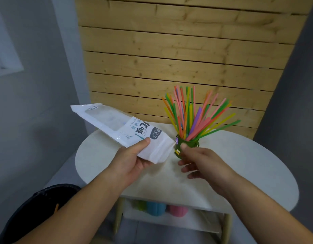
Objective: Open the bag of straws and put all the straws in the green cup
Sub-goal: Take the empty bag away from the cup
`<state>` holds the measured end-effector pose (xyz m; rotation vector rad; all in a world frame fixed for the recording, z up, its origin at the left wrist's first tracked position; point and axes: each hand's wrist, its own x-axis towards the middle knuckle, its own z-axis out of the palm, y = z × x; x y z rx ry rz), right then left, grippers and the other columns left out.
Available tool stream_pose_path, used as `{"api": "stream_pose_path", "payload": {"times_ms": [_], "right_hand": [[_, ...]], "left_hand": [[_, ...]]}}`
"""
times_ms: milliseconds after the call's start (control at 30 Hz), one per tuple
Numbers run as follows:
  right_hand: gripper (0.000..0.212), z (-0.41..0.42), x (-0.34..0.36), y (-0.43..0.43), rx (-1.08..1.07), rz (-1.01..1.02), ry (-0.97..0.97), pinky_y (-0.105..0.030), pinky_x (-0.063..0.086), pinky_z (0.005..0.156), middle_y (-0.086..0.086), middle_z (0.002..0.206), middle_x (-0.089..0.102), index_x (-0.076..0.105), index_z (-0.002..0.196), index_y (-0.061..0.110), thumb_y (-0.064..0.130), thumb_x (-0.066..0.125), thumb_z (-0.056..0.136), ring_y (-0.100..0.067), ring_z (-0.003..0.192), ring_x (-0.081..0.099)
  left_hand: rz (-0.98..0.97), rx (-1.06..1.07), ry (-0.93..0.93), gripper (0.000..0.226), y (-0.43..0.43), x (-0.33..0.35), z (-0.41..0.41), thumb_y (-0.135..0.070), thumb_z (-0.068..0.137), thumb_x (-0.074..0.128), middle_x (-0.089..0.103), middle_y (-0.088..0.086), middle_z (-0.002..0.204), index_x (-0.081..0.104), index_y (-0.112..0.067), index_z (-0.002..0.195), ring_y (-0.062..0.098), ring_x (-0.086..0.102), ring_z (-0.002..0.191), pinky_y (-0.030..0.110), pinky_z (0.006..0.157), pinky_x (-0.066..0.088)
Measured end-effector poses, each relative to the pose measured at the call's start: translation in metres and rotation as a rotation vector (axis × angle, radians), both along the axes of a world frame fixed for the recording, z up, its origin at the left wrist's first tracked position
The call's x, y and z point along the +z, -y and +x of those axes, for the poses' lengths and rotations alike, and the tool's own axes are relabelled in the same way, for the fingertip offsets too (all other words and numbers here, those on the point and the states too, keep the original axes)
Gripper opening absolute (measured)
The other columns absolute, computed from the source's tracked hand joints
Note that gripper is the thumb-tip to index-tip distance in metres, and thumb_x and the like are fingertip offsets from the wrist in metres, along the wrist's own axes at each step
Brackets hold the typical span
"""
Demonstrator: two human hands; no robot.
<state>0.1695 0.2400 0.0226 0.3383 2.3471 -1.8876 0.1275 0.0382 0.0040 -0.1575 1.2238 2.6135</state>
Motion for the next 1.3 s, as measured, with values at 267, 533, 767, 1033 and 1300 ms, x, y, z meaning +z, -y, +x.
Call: {"api": "stream_pose_path", "payload": {"times_ms": [267,533,767,1033,1300], "right_hand": [[0.038,0.013,-0.012,0.046,-0.002,-0.362,0.075,-0.036,0.060,0.069,-0.015,0.087,0.077,0.068,0.106,-0.004,0.031,0.055,0.100,-0.023,0.072,0.073],[0.034,0.042,-0.030,0.097,-0.039,-0.176,-0.044,-0.062,0.058,0.063,-0.021,0.069,0.056,0.050,0.062,0.017,0.024,0.065,0.091,-0.033,0.063,0.061],[0.026,0.053,-0.046,0.132,0.059,-0.191,-0.047,-0.038,0.059,0.052,-0.024,0.073,0.065,0.052,0.078,0.004,0.020,0.058,0.098,-0.031,0.056,0.069],[0.032,0.062,-0.085,0.190,0.252,-0.162,0.170,-0.030,0.054,0.043,-0.018,0.069,0.065,0.063,0.087,-0.002,0.027,0.058,0.099,-0.024,0.046,0.063],[0.041,0.050,-0.119,0.239,0.178,-0.054,0.222,-0.076,0.050,0.068,-0.037,0.083,0.067,0.064,0.083,-0.006,0.034,0.063,0.095,-0.045,0.064,0.066]], "left_hand": [[-0.115,-0.049,0.053,0.036,0.018,-0.011,0.041,-0.018,0.092,0.069,0.078,0.007,0.118,0.069,-0.015,0.128,0.028,0.073,0.110,0.045,0.092,0.059],[-0.027,0.169,0.235,0.034,0.077,-0.025,0.086,-0.031,0.109,0.043,0.080,0.013,0.108,0.066,-0.010,0.121,0.030,0.076,0.097,0.045,0.080,0.059],[-0.120,0.310,0.356,0.044,0.157,-0.060,0.140,-0.037,0.109,0.040,0.077,0.022,0.112,0.062,-0.002,0.123,0.032,0.075,0.099,0.047,0.069,0.066],[-0.274,0.250,0.437,0.028,0.177,-0.093,0.183,-0.026,0.105,0.051,0.079,0.020,0.102,0.064,-0.007,0.121,0.031,0.079,0.085,0.041,0.064,0.064],[-0.200,0.206,0.592,0.041,0.192,-0.119,0.169,-0.032,0.102,0.053,0.077,0.022,0.098,0.062,0.001,0.125,0.036,0.072,0.094,0.045,0.074,0.061]]}}
